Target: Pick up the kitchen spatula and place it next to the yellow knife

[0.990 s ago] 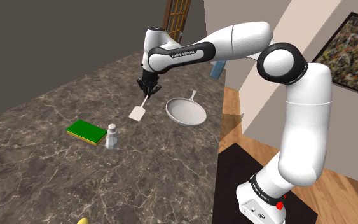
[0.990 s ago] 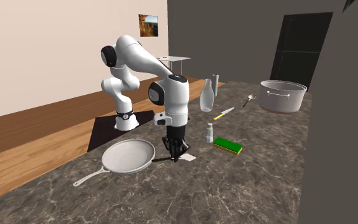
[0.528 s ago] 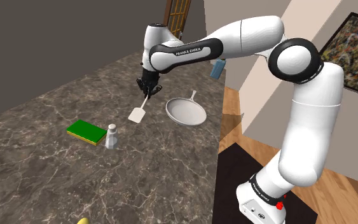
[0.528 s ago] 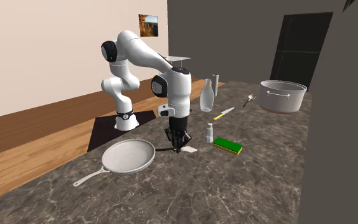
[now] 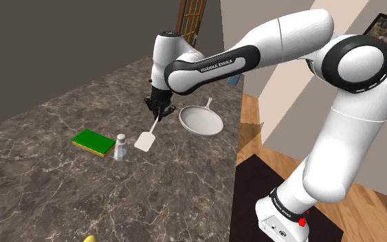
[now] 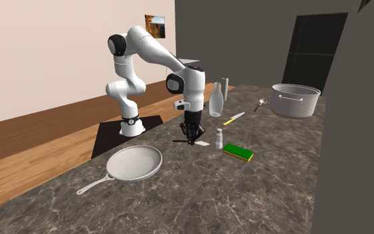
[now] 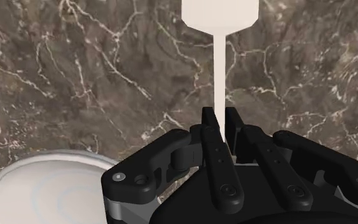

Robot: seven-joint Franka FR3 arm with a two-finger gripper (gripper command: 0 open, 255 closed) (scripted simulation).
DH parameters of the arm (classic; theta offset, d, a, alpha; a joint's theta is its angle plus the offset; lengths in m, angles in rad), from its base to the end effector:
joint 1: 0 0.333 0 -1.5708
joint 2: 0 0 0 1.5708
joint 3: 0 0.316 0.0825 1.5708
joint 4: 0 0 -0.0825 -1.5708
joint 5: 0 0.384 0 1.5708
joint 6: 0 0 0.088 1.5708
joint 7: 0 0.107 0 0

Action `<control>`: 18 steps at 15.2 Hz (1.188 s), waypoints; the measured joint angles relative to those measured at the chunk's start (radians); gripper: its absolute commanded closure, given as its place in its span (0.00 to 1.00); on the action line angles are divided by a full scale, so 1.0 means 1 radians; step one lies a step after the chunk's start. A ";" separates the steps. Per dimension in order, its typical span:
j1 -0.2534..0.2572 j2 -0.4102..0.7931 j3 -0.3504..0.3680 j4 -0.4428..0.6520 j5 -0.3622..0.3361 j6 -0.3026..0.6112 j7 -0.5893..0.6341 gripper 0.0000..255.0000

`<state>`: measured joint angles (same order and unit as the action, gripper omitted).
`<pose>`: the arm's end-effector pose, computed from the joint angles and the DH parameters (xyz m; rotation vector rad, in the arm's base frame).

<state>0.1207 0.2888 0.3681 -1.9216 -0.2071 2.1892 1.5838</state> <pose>0.5489 0.2716 0.3516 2.7369 -1.4753 0.0906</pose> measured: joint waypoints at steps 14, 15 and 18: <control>0.146 -0.192 0.133 -0.262 0.064 0.062 0.261 1.00; 0.157 -0.209 0.144 -0.278 0.073 0.062 0.279 1.00; 0.196 -0.229 0.179 -0.299 0.084 0.061 0.346 1.00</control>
<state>0.3162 0.0598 0.5472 -2.2204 -0.1227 2.2498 1.9297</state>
